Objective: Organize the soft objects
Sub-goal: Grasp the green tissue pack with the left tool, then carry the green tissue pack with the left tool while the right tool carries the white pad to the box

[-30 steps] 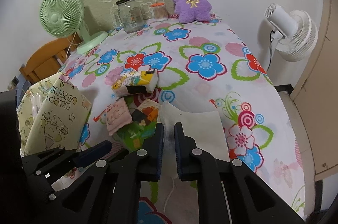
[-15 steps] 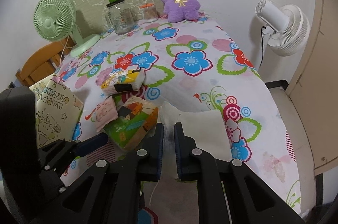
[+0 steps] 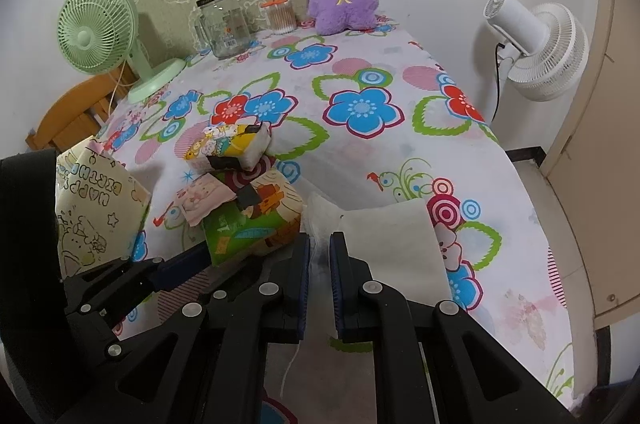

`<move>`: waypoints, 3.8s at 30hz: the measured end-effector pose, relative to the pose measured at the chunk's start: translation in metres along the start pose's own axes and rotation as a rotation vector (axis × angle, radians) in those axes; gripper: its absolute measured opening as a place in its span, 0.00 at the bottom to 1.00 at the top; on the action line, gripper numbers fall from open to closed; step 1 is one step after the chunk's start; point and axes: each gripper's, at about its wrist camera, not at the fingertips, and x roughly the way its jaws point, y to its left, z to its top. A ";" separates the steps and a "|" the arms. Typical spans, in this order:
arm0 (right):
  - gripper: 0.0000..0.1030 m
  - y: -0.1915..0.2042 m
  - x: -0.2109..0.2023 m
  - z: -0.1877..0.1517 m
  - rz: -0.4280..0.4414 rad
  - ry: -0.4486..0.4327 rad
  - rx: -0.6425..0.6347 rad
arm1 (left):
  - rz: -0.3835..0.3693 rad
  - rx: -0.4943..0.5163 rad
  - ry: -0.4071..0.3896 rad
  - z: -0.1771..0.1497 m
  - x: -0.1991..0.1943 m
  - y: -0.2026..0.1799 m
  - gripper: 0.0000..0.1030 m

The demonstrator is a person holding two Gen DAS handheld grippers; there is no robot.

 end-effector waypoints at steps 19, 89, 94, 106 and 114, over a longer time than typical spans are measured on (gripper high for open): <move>0.12 0.016 -0.032 -0.013 -0.002 -0.052 -0.021 | 0.000 0.019 -0.058 -0.014 -0.035 -0.005 0.13; 0.11 0.146 -0.139 0.029 0.080 -0.304 -0.187 | 0.130 -0.037 -0.364 0.005 -0.185 0.078 0.12; 0.11 0.165 -0.133 0.035 0.103 -0.300 -0.213 | 0.150 -0.057 -0.369 0.005 -0.188 0.096 0.12; 0.11 0.210 -0.115 0.042 0.156 -0.273 -0.261 | 0.195 -0.097 -0.349 0.000 -0.187 0.142 0.12; 0.11 0.238 -0.095 0.039 0.185 -0.220 -0.298 | 0.224 -0.119 -0.315 -0.009 -0.178 0.169 0.12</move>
